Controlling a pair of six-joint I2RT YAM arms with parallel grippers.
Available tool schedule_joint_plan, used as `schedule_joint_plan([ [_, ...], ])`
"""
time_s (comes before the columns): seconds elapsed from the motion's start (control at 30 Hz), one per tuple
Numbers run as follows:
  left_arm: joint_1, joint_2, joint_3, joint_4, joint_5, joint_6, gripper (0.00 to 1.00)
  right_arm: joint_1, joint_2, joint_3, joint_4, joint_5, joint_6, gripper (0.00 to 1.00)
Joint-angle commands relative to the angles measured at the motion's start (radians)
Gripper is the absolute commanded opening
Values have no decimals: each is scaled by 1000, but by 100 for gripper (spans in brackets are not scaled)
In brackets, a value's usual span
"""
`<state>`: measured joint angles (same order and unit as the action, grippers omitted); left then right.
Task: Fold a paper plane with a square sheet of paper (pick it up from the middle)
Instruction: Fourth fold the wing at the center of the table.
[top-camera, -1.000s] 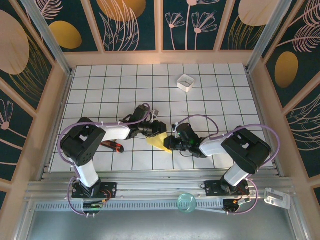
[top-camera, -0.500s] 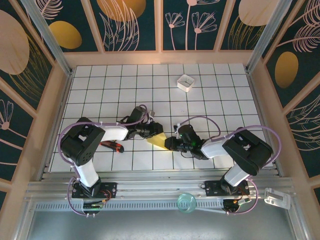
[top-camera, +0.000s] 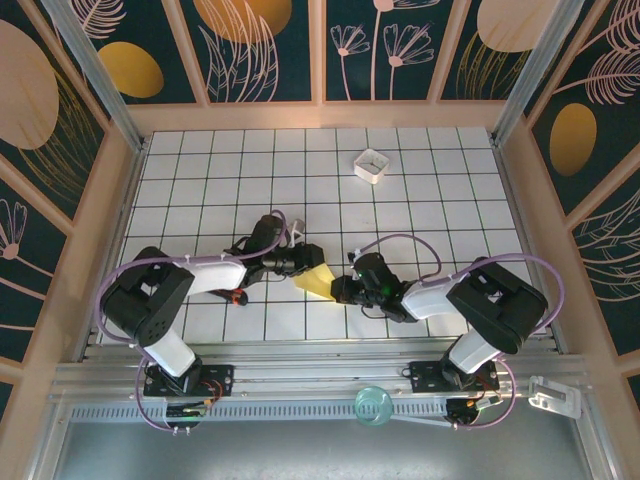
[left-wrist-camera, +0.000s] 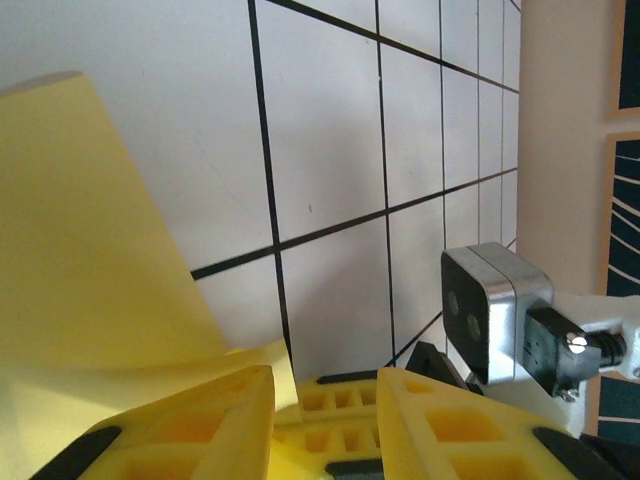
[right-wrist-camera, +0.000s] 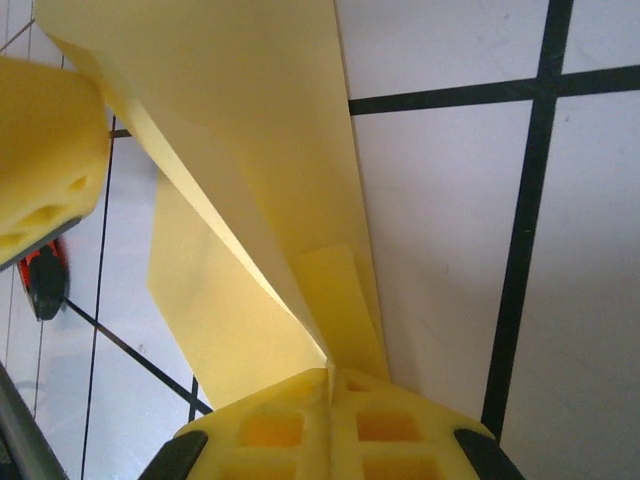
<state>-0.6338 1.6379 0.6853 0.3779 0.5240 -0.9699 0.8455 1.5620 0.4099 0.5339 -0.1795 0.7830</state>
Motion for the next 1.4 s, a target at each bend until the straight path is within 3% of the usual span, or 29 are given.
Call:
schedule_joint_plan([
  [0.0, 5, -76, -52, 45, 14, -29, 35, 27, -13, 6, -73, 61, -14, 4],
  [0.3, 34, -230, -252, 26, -98, -121, 31, 80, -21, 24, -105, 149, -15, 3],
  [0.7, 41, -43, -161, 39, -35, -41, 26, 93, -42, 20, -99, 169, -17, 6],
  [1.0, 41, 15, -124, 5, -29, 27, 25, 89, -67, 26, -76, 142, -39, 10],
  [1.37, 42, 48, -96, -7, -28, 58, 25, 85, -54, 31, -67, 115, -51, 8],
])
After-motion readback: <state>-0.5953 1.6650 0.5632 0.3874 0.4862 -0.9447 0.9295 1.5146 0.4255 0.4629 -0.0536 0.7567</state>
